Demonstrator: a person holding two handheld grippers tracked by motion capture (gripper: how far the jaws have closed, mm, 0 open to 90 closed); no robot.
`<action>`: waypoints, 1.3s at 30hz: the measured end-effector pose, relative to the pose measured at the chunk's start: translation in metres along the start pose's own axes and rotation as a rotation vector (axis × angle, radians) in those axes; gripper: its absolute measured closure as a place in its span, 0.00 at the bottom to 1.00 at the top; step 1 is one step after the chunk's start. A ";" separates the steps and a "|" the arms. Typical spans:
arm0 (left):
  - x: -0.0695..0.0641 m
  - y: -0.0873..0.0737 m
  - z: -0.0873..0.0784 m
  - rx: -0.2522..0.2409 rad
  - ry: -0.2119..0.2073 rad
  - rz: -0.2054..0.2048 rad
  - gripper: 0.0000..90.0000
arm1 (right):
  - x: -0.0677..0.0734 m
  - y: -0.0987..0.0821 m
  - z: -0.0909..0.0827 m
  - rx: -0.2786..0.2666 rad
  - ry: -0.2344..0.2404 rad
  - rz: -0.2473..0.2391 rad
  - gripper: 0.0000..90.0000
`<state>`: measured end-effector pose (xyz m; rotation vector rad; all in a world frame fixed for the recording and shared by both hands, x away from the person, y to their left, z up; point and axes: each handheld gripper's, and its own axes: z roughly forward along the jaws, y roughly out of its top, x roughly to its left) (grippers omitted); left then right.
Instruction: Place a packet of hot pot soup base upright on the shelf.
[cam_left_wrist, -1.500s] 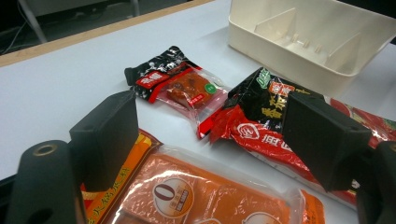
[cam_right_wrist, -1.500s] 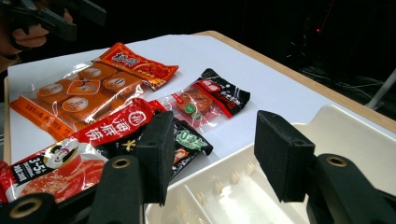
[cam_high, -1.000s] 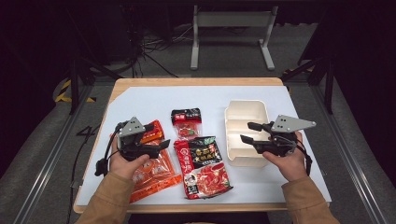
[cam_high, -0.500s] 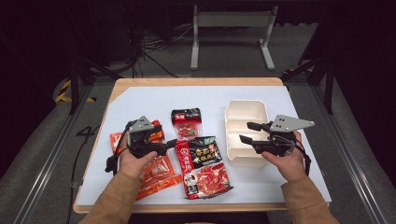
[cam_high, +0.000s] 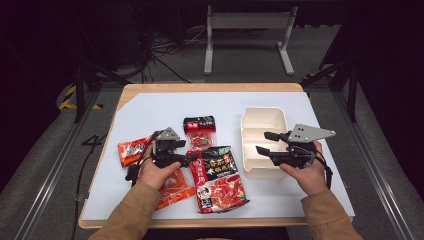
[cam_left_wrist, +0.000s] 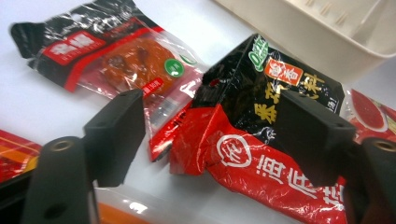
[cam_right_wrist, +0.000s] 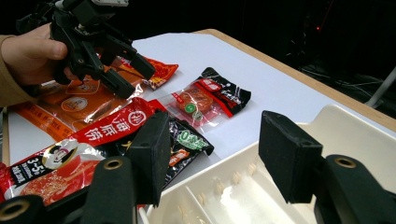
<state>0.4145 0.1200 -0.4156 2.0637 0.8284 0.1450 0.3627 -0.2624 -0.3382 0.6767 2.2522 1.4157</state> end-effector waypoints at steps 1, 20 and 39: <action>0.000 0.000 0.002 0.007 -0.004 -0.008 0.32 | 0.000 0.000 0.001 0.002 0.002 0.000 0.49; 0.005 -0.004 0.021 0.124 -0.059 -0.047 0.53 | 0.000 -0.003 0.006 0.024 0.014 0.004 0.49; 0.010 -0.009 0.028 0.190 -0.115 -0.115 0.86 | 0.004 -0.002 0.010 0.037 0.020 -0.007 0.49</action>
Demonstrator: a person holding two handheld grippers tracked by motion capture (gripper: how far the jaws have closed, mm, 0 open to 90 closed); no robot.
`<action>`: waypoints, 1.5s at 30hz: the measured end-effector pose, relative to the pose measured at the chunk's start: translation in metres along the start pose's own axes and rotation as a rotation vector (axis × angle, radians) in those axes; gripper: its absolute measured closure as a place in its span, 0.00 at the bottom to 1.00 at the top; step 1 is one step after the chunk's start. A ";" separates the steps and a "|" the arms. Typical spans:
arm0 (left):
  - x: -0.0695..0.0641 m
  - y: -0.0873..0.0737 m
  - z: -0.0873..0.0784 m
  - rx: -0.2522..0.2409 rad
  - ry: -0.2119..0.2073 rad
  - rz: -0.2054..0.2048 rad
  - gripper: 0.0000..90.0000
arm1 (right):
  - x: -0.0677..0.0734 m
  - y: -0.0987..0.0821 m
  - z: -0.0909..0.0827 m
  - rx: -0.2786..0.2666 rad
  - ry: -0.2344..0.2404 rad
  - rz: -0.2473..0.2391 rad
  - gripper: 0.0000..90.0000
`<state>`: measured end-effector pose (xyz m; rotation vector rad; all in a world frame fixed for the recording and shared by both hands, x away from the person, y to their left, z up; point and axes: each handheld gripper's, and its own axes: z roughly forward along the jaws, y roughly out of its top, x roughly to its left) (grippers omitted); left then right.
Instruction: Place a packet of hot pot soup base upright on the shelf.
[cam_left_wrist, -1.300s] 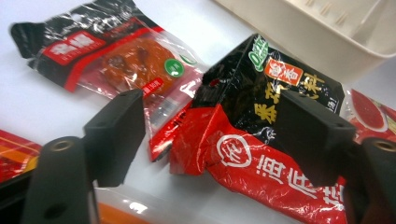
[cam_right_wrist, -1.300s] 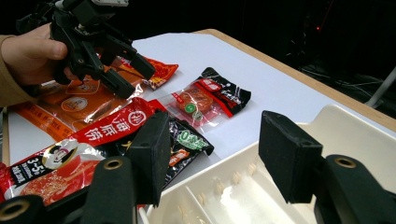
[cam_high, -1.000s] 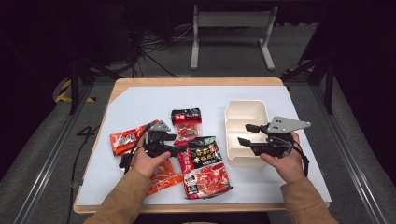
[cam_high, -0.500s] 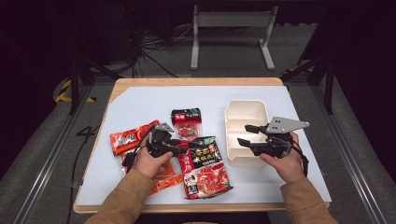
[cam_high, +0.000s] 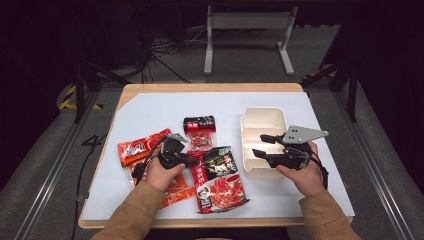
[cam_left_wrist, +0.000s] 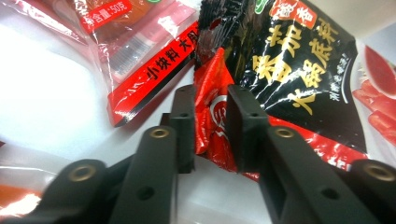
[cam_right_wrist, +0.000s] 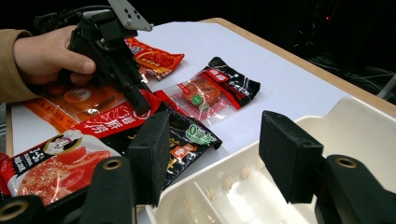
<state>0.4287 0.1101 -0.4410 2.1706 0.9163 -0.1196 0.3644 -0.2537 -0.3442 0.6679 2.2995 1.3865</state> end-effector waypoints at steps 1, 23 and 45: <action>0.000 0.000 0.000 0.000 0.000 0.000 0.89 | 0.000 0.000 0.000 0.001 0.000 -0.001 0.49; -0.028 0.008 -0.033 -0.148 0.005 0.045 0.96 | -0.003 0.003 -0.008 -0.018 -0.001 0.005 0.58; -0.092 0.017 -0.090 -0.426 -0.005 0.217 0.97 | 0.008 0.024 -0.028 -0.117 0.124 0.041 0.57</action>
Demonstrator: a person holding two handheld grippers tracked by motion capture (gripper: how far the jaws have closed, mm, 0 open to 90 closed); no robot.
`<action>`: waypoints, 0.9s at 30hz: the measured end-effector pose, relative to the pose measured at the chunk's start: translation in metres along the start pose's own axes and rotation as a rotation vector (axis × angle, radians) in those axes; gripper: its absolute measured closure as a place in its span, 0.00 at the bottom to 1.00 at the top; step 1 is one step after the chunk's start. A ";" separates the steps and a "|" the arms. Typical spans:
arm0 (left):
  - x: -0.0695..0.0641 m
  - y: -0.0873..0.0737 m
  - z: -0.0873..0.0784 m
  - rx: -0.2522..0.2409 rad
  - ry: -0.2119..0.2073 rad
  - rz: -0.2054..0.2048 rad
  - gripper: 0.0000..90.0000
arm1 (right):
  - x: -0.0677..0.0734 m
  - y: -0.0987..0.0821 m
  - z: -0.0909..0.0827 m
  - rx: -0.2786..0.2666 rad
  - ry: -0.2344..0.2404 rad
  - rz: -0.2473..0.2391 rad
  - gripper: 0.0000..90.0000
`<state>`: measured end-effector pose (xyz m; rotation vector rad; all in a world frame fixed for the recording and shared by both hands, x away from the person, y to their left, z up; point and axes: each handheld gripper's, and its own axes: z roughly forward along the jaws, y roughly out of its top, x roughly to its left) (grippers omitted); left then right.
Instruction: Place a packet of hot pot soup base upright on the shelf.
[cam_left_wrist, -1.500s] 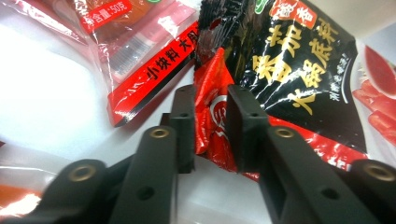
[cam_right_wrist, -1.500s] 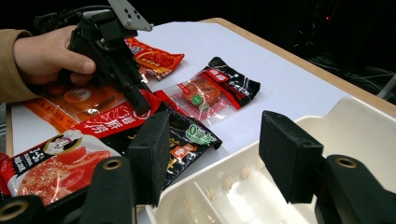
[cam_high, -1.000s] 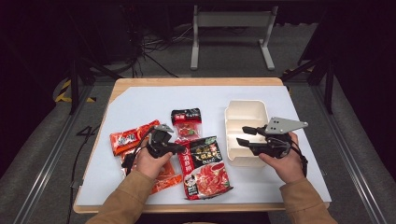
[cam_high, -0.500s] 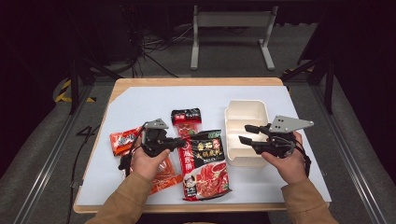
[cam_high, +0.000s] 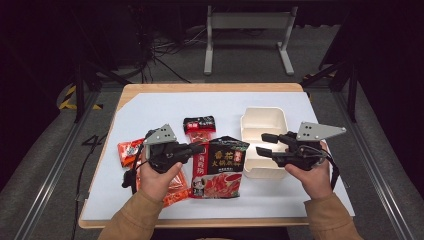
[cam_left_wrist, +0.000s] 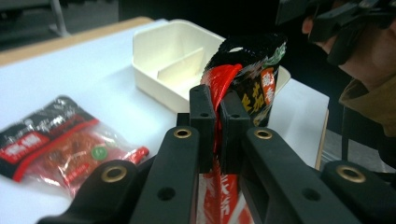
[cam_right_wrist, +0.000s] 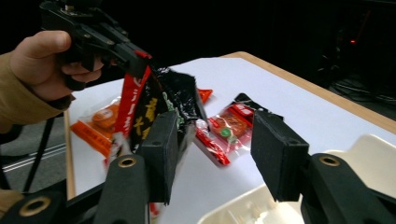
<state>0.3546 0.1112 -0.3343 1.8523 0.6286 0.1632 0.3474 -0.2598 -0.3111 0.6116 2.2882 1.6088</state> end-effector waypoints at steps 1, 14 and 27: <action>-0.004 0.002 -0.003 -0.016 0.015 0.026 0.97 | 0.001 0.001 0.001 0.000 0.007 0.001 0.56; -0.015 0.011 -0.013 -0.088 0.015 0.064 0.97 | 0.011 0.007 0.026 0.005 0.091 0.054 0.49; -0.019 0.012 -0.016 -0.121 0.010 0.071 0.96 | 0.010 0.009 0.048 0.035 0.120 0.082 0.53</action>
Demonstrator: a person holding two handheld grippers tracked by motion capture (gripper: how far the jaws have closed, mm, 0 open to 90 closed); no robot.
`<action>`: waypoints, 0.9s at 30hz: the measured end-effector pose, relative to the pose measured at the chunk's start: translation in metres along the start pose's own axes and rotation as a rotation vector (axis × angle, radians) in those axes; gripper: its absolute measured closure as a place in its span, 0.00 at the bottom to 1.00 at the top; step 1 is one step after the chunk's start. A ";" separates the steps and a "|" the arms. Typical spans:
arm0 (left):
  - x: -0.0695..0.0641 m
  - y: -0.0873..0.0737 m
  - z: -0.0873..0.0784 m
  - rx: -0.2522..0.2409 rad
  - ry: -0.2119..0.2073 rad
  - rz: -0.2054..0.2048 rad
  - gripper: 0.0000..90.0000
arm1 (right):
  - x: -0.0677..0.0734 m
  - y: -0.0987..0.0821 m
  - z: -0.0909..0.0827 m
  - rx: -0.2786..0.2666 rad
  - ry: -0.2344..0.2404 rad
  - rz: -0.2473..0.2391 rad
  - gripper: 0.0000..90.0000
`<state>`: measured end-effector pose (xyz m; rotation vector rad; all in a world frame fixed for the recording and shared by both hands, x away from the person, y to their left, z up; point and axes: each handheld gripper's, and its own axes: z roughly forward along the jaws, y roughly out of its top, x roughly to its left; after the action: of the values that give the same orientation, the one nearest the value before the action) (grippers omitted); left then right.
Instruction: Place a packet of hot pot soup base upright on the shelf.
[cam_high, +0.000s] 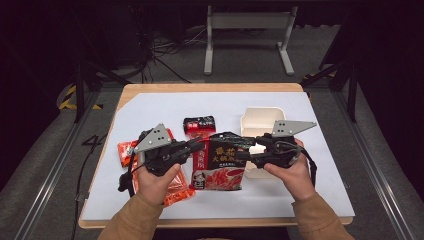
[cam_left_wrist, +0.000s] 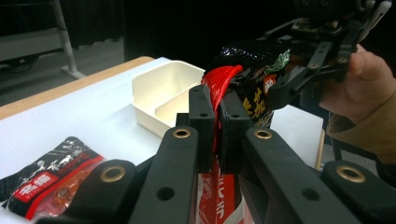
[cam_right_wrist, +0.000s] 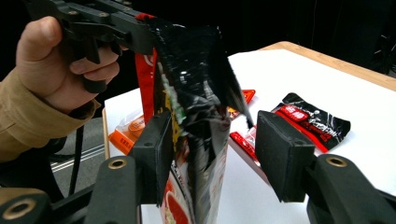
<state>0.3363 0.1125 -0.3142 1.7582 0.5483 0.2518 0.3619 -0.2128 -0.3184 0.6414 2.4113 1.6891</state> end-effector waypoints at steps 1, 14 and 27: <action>0.000 0.000 0.000 0.001 0.001 0.001 0.96 | 0.000 0.001 0.001 0.000 0.003 0.003 0.53; -0.003 0.000 0.002 -0.004 -0.011 0.012 0.96 | 0.001 0.007 0.017 -0.046 0.067 0.031 0.52; -0.004 0.000 0.003 0.003 -0.020 0.025 0.96 | 0.005 0.009 0.032 -0.014 0.106 0.008 0.67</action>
<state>0.3337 0.1080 -0.3146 1.7692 0.5129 0.2504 0.3709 -0.1809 -0.3216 0.5751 2.4682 1.7843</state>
